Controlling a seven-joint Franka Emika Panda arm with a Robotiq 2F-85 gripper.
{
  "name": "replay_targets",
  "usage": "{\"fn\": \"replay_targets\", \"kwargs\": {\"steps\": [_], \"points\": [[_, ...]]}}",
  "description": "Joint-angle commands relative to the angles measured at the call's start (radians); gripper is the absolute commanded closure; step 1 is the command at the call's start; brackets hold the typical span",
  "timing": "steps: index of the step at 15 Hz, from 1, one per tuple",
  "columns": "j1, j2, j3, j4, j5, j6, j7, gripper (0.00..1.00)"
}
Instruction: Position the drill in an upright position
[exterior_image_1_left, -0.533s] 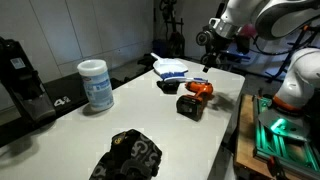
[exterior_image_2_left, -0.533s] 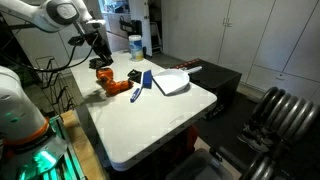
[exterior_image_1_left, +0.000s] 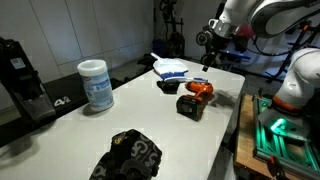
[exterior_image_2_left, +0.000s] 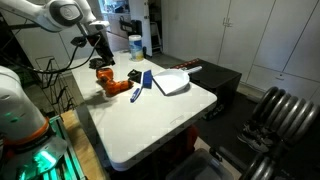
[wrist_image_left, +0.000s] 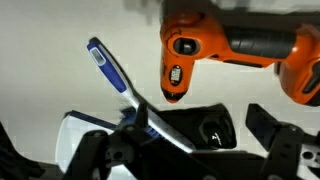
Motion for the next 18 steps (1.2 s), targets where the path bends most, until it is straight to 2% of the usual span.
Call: {"fn": "replay_targets", "kwargs": {"steps": [1, 4, 8, 18], "points": [[0.005, 0.059, -0.1, 0.007, 0.068, -0.017, -0.014, 0.0], [0.009, 0.137, -0.176, 0.024, 0.161, -0.026, -0.032, 0.0], [-0.018, 0.24, -0.193, 0.048, 0.204, -0.03, 0.023, 0.0], [0.0, 0.423, -0.206, 0.08, 0.261, 0.065, -0.041, 0.0]]}}
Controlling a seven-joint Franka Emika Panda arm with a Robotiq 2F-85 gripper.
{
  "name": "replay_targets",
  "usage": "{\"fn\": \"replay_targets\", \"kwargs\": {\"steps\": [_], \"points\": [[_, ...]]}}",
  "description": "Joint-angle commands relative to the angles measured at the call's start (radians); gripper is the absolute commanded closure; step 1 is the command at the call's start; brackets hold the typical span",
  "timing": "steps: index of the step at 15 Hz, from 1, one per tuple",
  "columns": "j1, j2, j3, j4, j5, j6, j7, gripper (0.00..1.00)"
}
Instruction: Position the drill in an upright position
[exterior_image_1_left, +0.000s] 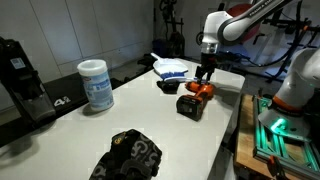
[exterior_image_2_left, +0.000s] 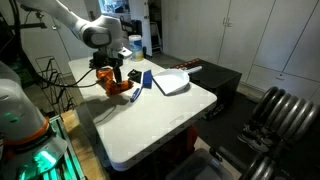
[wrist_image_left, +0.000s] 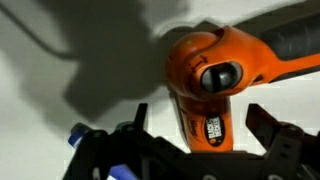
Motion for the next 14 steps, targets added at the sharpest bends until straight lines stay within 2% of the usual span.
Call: {"fn": "replay_targets", "kwargs": {"steps": [1, 10, 11, 12, 13, 14], "points": [[0.019, 0.077, -0.012, 0.025, 0.048, 0.032, -0.048, 0.0], [0.023, 0.178, -0.012, 0.071, 0.12, 0.02, -0.108, 0.01], [0.023, 0.186, -0.012, 0.076, 0.132, 0.018, -0.114, 0.11], [0.022, 0.195, -0.013, 0.082, 0.147, 0.012, -0.119, 0.26], [0.021, 0.201, -0.013, 0.086, 0.157, 0.009, -0.122, 0.3], [0.02, 0.208, -0.013, 0.091, 0.168, 0.006, -0.123, 0.4]]}}
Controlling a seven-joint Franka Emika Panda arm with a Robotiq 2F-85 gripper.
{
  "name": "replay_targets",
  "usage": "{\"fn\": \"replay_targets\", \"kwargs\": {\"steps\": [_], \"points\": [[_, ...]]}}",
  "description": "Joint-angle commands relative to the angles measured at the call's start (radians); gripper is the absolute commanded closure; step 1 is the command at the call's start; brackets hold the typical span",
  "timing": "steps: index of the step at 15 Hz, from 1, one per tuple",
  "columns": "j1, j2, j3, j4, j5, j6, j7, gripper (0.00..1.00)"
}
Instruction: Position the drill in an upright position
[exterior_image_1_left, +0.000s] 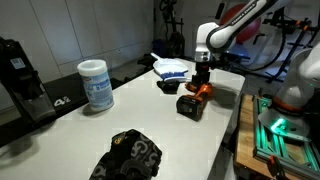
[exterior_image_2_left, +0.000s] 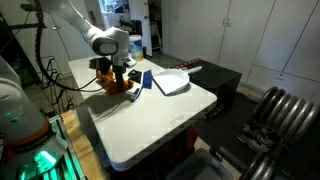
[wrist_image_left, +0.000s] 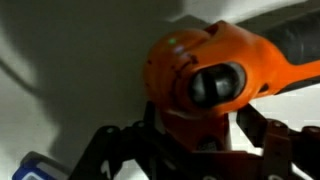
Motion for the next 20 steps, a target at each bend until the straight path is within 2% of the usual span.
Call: {"fn": "replay_targets", "kwargs": {"steps": [1, 3, 4, 9, 13, 20], "points": [[0.01, 0.043, -0.013, 0.03, 0.062, -0.012, -0.034, 0.48], [0.007, 0.051, -0.015, 0.037, 0.066, -0.016, -0.036, 0.63], [0.007, 0.051, -0.015, 0.038, 0.07, -0.018, -0.036, 0.65], [0.004, 0.03, -0.016, 0.046, 0.043, -0.068, -0.01, 0.66], [0.004, -0.04, -0.014, 0.06, -0.032, -0.202, 0.05, 0.69], [0.0, -0.045, -0.002, 0.179, -0.238, -0.396, 0.234, 0.7]]}}
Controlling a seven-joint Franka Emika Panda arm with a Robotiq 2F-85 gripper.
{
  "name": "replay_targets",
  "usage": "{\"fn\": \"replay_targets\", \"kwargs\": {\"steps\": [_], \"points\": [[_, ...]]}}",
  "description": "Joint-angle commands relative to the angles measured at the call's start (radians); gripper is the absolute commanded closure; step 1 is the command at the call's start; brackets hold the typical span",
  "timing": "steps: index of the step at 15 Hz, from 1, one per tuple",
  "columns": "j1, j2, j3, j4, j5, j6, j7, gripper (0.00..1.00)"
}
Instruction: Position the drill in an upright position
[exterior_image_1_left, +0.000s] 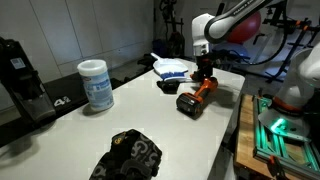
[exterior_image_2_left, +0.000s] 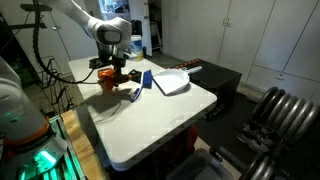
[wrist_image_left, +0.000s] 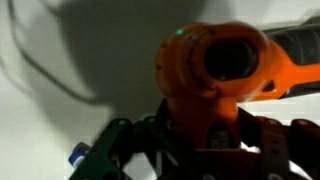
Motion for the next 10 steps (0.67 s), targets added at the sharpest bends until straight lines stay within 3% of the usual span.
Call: {"fn": "replay_targets", "kwargs": {"steps": [1, 10], "points": [[0.005, -0.022, 0.007, 0.081, -0.107, -0.137, 0.103, 0.7], [0.05, 0.082, 0.05, 0.353, -0.226, -0.473, 0.24, 0.7]]}}
